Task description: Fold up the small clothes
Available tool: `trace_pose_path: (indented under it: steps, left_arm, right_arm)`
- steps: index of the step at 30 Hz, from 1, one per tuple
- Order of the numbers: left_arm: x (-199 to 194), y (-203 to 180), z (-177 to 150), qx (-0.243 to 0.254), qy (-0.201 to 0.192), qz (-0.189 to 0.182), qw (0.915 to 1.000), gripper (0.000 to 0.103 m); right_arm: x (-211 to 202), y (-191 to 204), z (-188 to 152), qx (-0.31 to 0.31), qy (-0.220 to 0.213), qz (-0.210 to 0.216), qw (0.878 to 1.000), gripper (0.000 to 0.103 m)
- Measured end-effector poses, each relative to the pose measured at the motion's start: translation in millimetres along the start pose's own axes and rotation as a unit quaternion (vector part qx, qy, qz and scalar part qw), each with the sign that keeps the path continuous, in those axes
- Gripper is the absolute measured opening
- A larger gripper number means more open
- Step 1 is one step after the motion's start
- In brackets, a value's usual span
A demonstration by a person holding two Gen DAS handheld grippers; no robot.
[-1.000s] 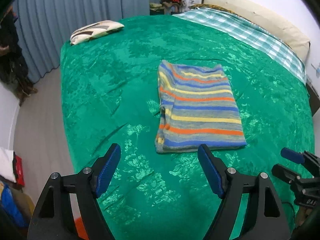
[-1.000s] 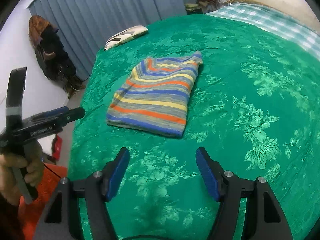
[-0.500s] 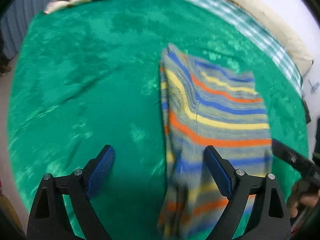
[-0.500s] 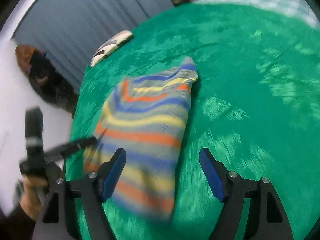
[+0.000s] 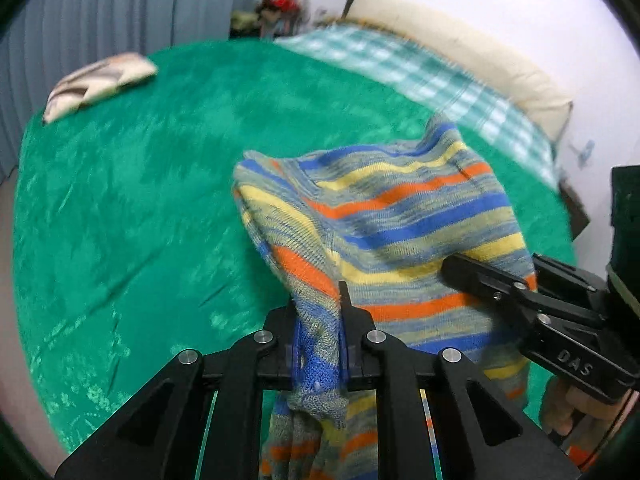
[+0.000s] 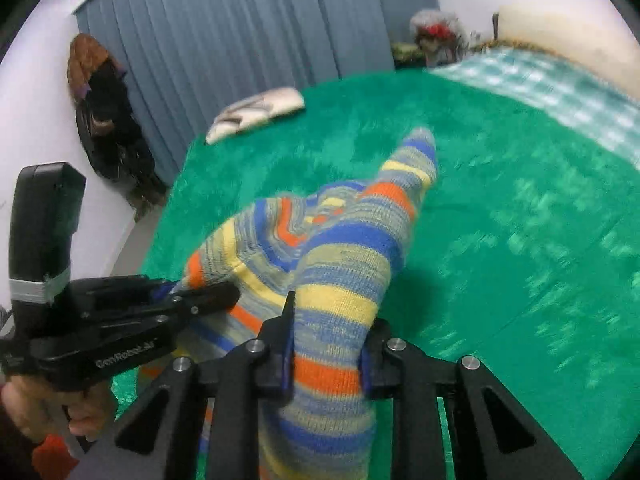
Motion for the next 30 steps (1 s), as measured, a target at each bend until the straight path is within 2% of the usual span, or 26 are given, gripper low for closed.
trace_pose_path:
  steps: [1,2,3,4,5,7,9,11,13,16,19,23,25,26,28,30]
  left_arm:
    - [1.8,-6.8,-0.4,0.003,0.000,0.004,1.0000,0.025]
    - [6.5,-8.1,-4.0,0.007,0.008,0.014,0.9998,0.036]
    - [12.6,-7.8,-9.5,0.011,0.020,0.039,0.9990,0.067]
    - [14.6,-6.8,-21.3,0.017,0.032,0.082,0.9960,0.082]
    - [9.3,-5.4,-34.3,0.021,0.030,0.112,0.9931,0.082]
    - [-11.4,-5.6,-62.9,0.031,0.027,0.141,0.9891,0.085]
    - [-35.5,-9.9,-86.1,0.029,0.031,0.166,0.9852,0.090]
    - [-62.6,-17.4,-102.4,0.026,0.029,0.185,0.9821,0.095]
    - [-86.9,-20.4,-109.6,0.015,0.027,0.189,0.9815,0.095]
    - [-127.6,-31.0,-123.7,0.001,0.027,0.167,0.9855,0.097]
    - [-160.2,-43.8,-127.7,0.008,0.019,0.190,0.9816,0.099]
    - [-195.2,-65.2,-130.9,0.046,-0.008,0.234,0.9711,0.101]
    - [-208.3,-73.2,-132.3,0.062,-0.020,0.279,0.9580,0.101]
    - [-214.8,-77.2,-134.9,0.068,-0.025,0.290,0.9544,0.101]
    - [-223.0,-83.1,-135.8,0.074,-0.023,0.282,0.9562,0.102]
    - [-222.8,-81.4,-135.6,0.059,0.005,0.253,0.9657,0.102]
  right_arm:
    - [-6.6,-4.8,2.3,0.003,-0.003,-0.003,1.000,0.026]
    - [-10.7,-11.6,2.2,0.008,0.001,-0.008,1.000,0.038]
    - [-11.3,-21.2,-2.2,0.011,0.019,-0.024,0.999,0.069]
    - [-12.8,-31.5,-9.8,0.012,0.037,-0.053,0.998,0.085]
    - [-18.3,-40.0,-16.9,0.013,0.041,-0.078,0.996,0.096]
    - [-42.0,-47.8,-37.2,0.005,0.039,-0.110,0.993,0.095]
    - [-69.9,-44.0,-59.7,-0.008,0.055,-0.133,0.990,0.096]
    - [-93.3,-32.5,-76.6,-0.006,0.067,-0.137,0.988,0.097]
    - [-119.7,-18.1,-91.9,0.003,0.075,-0.132,0.988,0.101]
    - [-160.9,8.2,-108.8,0.020,0.068,-0.125,0.990,0.103]
    - [-195.9,33.5,-121.3,0.013,0.058,-0.142,0.988,0.103]
    - [-219.8,53.4,-127.7,0.003,0.052,-0.165,0.985,0.103]
    - [-230.6,57.9,-131.2,0.014,0.053,-0.163,0.985,0.103]
    - [-237.0,59.9,-132.5,0.020,0.053,-0.163,0.985,0.103]
    - [-243.5,62.5,-133.3,0.021,0.058,-0.169,0.984,0.103]
    - [-250.6,66.5,-133.0,0.017,0.059,-0.173,0.983,0.103]
Point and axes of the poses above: each gripper's, at about its wrist camera, not at the fingertips, and x roughly the way its jaws point, y to its left, z to its top, the point moved 2 cm from there along x, roughly the way its jaws point, and after that the axes turned 4 degrees about -y, right-handed, at the moved point
